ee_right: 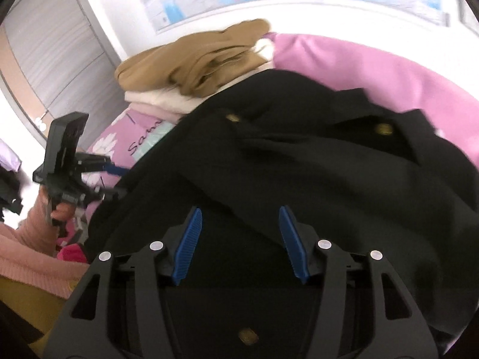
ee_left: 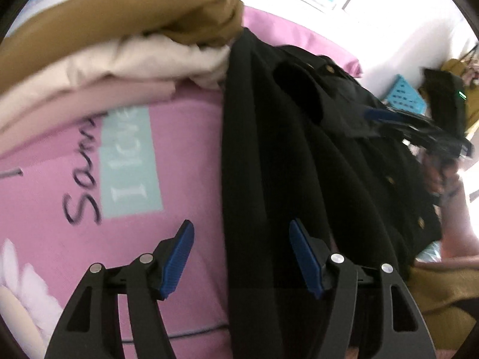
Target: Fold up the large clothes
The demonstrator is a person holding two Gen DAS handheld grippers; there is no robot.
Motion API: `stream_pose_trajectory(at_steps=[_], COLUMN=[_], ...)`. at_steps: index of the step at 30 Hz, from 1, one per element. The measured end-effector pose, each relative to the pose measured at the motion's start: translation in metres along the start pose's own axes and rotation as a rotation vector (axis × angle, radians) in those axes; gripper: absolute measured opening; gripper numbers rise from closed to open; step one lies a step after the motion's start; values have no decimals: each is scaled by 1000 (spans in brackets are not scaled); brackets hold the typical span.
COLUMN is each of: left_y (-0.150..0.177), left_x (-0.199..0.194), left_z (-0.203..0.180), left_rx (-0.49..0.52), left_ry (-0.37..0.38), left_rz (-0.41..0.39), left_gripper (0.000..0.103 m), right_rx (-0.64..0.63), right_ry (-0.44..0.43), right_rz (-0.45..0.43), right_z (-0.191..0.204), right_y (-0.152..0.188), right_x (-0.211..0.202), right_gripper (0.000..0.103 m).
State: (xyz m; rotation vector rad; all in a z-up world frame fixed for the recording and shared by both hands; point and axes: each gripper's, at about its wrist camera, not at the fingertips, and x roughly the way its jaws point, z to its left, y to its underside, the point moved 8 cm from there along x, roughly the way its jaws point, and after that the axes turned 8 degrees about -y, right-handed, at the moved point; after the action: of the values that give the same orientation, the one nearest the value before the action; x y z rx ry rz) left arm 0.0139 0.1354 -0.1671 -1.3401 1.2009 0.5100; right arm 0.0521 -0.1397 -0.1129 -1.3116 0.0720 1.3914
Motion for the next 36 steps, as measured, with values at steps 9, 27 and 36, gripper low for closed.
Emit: stream_pose_trajectory(at_steps=[9,27,36], left_y=[21,-15,22], left_x=[-17,-68,-63], left_z=[-9,46,57], left_rx=[80,0,-67], left_ry=[-27,-113,-79], left_rz=[-71,-117,-115], left_gripper=[4,14,27], right_rx=[20,-195,-158], right_ry=[-46,-195,-511], right_rz=[39,23,217], right_z=[18,130,211], right_y=[-7,-10,21], right_x=[40,52,113], right_gripper=[55,64,76])
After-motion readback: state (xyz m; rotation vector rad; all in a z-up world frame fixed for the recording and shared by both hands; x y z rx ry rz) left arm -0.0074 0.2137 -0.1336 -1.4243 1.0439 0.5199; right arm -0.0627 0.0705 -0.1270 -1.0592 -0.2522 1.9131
